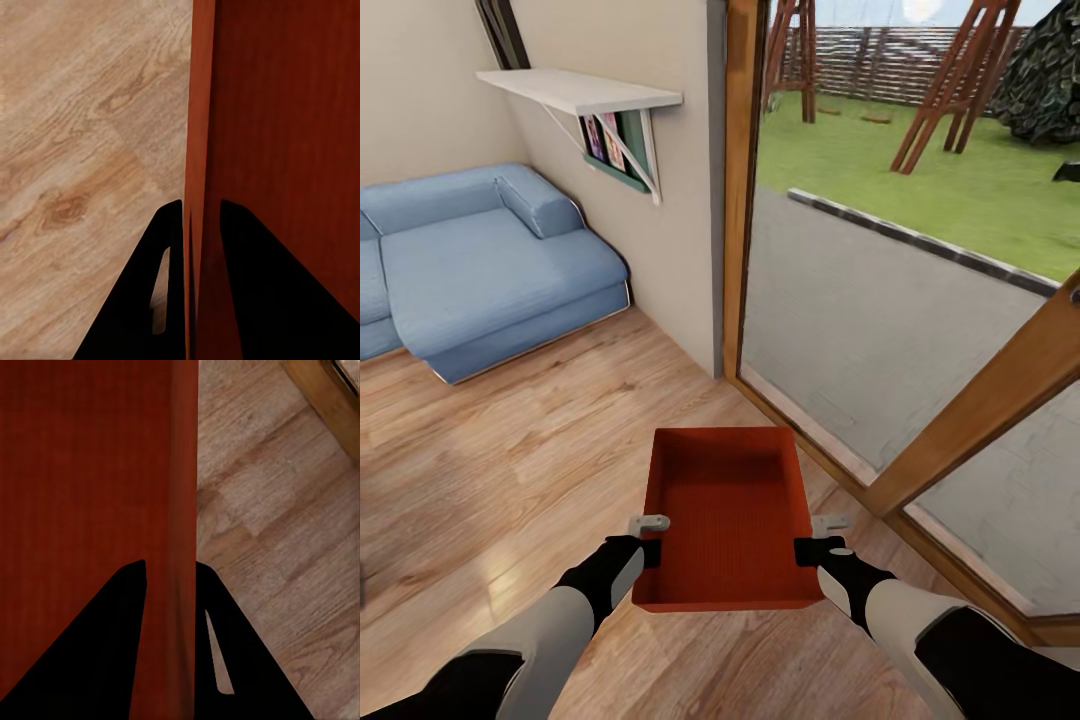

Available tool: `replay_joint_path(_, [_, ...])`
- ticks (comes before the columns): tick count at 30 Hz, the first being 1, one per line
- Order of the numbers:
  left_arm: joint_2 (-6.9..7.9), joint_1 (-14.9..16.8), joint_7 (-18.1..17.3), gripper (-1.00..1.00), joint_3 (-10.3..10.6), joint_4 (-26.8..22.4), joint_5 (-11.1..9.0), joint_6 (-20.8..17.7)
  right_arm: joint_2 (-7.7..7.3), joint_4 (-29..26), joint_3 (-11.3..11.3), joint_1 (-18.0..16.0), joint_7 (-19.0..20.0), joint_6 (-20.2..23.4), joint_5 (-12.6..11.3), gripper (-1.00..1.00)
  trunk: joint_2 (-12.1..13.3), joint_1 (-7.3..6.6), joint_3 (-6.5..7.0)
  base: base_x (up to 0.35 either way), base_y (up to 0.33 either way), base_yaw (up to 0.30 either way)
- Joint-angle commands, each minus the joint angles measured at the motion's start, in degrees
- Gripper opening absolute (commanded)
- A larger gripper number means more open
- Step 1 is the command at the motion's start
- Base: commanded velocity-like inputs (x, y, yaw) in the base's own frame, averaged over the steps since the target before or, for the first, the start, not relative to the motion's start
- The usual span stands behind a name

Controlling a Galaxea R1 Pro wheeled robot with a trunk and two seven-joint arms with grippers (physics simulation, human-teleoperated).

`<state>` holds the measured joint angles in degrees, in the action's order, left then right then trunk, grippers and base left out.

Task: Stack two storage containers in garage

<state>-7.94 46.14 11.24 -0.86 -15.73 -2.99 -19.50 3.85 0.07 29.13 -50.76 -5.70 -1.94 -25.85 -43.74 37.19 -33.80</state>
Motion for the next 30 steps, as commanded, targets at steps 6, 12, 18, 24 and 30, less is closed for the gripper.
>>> replay_joint_path(6, [0.03, -0.03, 1.59, -1.00, 0.16, 0.00, 0.88, -0.53, -0.07, 0.01, 0.60, -0.05, -0.27, -0.34, -0.61, -1.00, 2.38, -1.31, 1.04, 0.000, 0.000, 0.000])
replay_joint_path(12, [0.02, -0.03, 1.59, -1.00, 0.16, 0.07, 0.88, -0.53, -0.07, 0.01, 0.61, -0.05, -0.27, -0.34, -0.61, -1.00, 4.79, -2.63, 2.11, 0.000, 0.000, 0.000])
replay_joint_path(18, [0.03, -0.05, 1.59, -1.00, 0.16, 0.08, 0.88, -0.53, -0.07, 0.01, 0.61, -0.06, -0.27, -0.34, -0.61, -1.00, 7.19, -3.95, 3.19, 0.000, 0.000, 0.000])
replay_joint_path(24, [0.03, -0.02, 1.59, -1.00, 0.16, 0.09, 0.88, -0.53, -0.07, 0.01, 0.62, -0.04, -0.27, -0.34, -0.61, -1.00, 9.60, -5.27, 4.27, 0.000, 0.000, 0.000])
replay_joint_path(30, [0.03, -0.04, 1.59, -1.00, 0.16, 0.09, 0.88, -0.53, -0.07, 0.01, 0.59, -0.05, -0.27, -0.34, -0.61, -1.00, 12.00, -6.59, 5.35, 0.000, 0.000, 0.000])
